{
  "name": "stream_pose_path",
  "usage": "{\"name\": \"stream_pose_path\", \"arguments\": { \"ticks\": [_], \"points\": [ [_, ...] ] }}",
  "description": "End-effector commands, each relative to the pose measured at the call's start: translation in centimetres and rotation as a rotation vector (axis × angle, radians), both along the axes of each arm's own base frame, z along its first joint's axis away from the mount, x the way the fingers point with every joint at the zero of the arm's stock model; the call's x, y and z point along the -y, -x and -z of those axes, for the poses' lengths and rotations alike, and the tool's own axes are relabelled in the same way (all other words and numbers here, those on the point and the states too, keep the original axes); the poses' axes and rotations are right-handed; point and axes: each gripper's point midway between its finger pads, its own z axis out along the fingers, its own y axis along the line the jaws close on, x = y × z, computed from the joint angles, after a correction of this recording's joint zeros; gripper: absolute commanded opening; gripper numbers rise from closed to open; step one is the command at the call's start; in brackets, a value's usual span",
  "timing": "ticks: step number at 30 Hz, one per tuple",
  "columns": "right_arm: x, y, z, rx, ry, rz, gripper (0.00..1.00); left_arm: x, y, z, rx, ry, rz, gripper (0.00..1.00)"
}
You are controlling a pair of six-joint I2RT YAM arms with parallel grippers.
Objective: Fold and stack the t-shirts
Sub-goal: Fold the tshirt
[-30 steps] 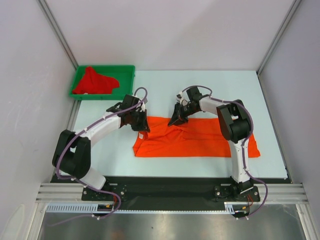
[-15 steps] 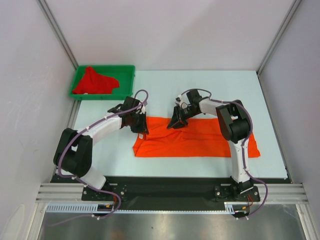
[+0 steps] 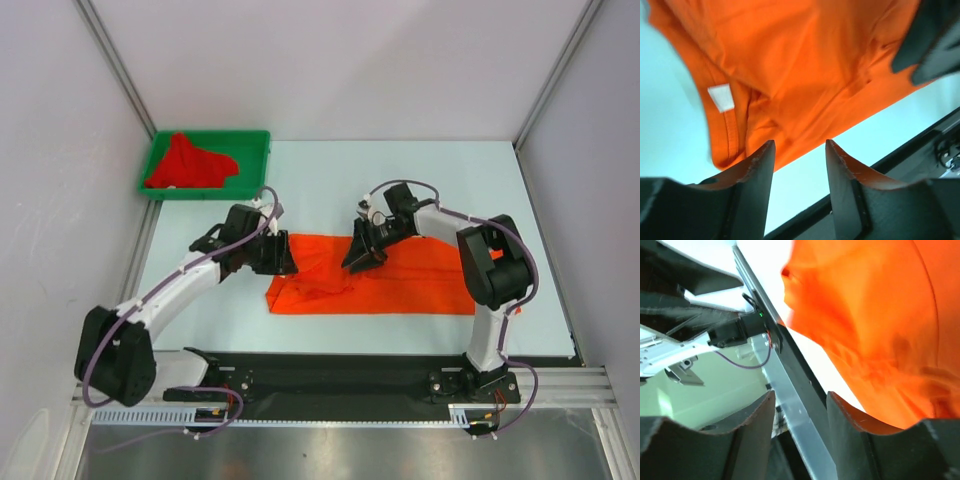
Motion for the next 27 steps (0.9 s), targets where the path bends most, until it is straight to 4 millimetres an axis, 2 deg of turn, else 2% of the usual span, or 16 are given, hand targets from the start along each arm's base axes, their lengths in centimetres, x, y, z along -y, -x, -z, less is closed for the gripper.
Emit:
{"name": "stream_pose_path", "arguments": {
  "ticks": [1,2,3,4,5,9,11,16,17,23,26,27],
  "points": [
    [-0.8,-2.5,-0.6,0.061,-0.008,-0.001,0.50,1.1,-2.2,-3.1,0.138,0.064,0.000,0.51],
    [-1.2,-3.4,-1.0,0.080,0.002,0.001,0.50,1.4,-2.8,-3.1,0.135,0.068,0.002,0.52],
    [-1.6,-3.7,-0.4,0.083,0.013,-0.011,0.50,2.1,-2.9,-1.9,0.081,0.075,0.025,0.52],
    [-1.7,-3.9,-0.2,0.074,0.030,-0.016,0.50,2.8,-3.6,-2.3,0.075,0.090,0.042,0.52],
    [-2.0,-5.1,-0.7,0.112,0.042,-0.012,0.50,3.2,-3.8,-2.0,0.056,0.096,0.049,0.50],
    [-1.5,-6.7,0.5,0.105,0.101,0.034,0.50,4.3,-5.1,-0.2,0.009,0.099,0.063,0.49],
    [-0.9,-7.4,0.6,0.101,0.122,0.070,0.50,3.5,-6.2,0.2,0.022,0.048,0.020,0.50],
    [1.1,-7.6,0.3,0.116,0.148,0.132,0.50,1.2,-8.7,-0.5,0.050,0.018,-0.069,0.54],
    [1.9,-7.8,0.2,0.111,0.156,0.157,0.50,0.3,-9.0,0.1,0.029,0.001,-0.092,0.53],
    [4.8,-7.3,0.5,0.101,0.178,0.224,0.50,-1.9,-10.9,1.8,-0.022,-0.034,-0.146,0.53],
    [5.4,-7.1,0.8,0.095,0.179,0.236,0.50,-2.1,-12.1,2.6,-0.042,-0.050,-0.144,0.55],
    [5.4,-7.1,0.8,0.095,0.176,0.236,0.50,-2.2,-12.9,2.2,-0.027,-0.059,-0.147,0.54]
  ]
}}
